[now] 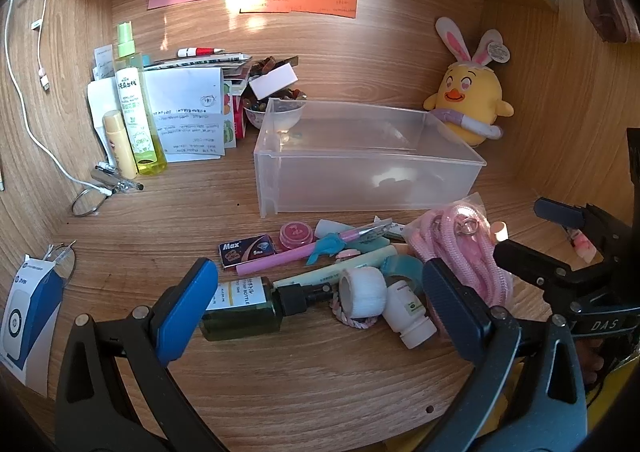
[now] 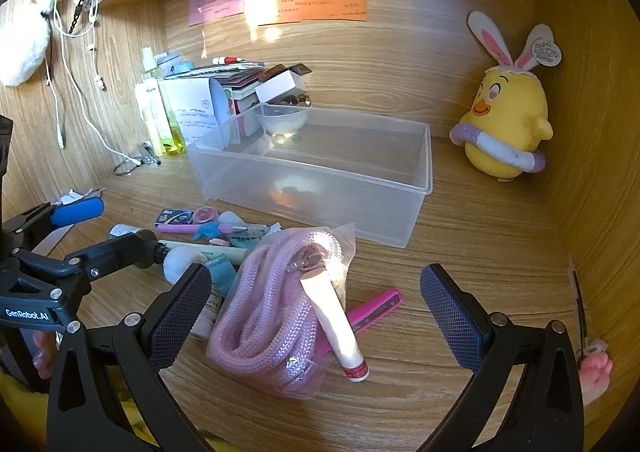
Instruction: Organize objects
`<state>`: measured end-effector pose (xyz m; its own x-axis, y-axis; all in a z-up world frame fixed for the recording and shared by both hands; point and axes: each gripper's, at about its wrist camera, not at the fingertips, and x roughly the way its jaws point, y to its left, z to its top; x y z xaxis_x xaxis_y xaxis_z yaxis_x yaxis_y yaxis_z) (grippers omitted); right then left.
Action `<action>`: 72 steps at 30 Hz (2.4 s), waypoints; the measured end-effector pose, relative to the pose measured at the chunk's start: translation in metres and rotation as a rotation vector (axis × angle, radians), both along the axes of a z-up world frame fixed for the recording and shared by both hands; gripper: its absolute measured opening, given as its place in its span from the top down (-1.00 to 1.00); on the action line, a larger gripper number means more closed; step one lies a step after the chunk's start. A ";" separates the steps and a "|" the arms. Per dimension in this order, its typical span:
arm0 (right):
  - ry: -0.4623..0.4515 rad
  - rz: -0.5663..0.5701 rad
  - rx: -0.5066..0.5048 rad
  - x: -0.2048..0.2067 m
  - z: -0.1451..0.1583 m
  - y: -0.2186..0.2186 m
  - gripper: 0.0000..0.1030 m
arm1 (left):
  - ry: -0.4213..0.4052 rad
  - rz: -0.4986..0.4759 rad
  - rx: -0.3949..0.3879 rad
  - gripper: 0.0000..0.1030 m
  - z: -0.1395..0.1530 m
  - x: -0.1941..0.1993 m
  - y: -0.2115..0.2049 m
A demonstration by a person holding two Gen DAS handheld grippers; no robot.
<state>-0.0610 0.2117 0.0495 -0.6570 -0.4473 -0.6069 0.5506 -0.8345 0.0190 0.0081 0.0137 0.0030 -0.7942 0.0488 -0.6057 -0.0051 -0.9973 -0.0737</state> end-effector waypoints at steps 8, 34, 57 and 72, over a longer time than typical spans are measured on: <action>-0.010 -0.011 0.001 -0.002 -0.002 0.005 -1.00 | -0.027 0.032 -0.025 -1.00 -0.005 0.002 -0.023; -0.187 0.055 -0.032 -0.038 -0.029 -0.017 -0.45 | -0.104 0.032 0.152 -0.12 -0.043 -0.017 -0.065; -0.088 0.012 -0.105 -0.016 -0.001 0.024 0.73 | 0.019 0.067 0.141 -0.08 0.001 -0.009 -0.057; 0.094 -0.036 -0.159 -0.049 0.063 0.026 0.73 | 0.106 0.002 0.165 -0.08 0.046 -0.042 -0.043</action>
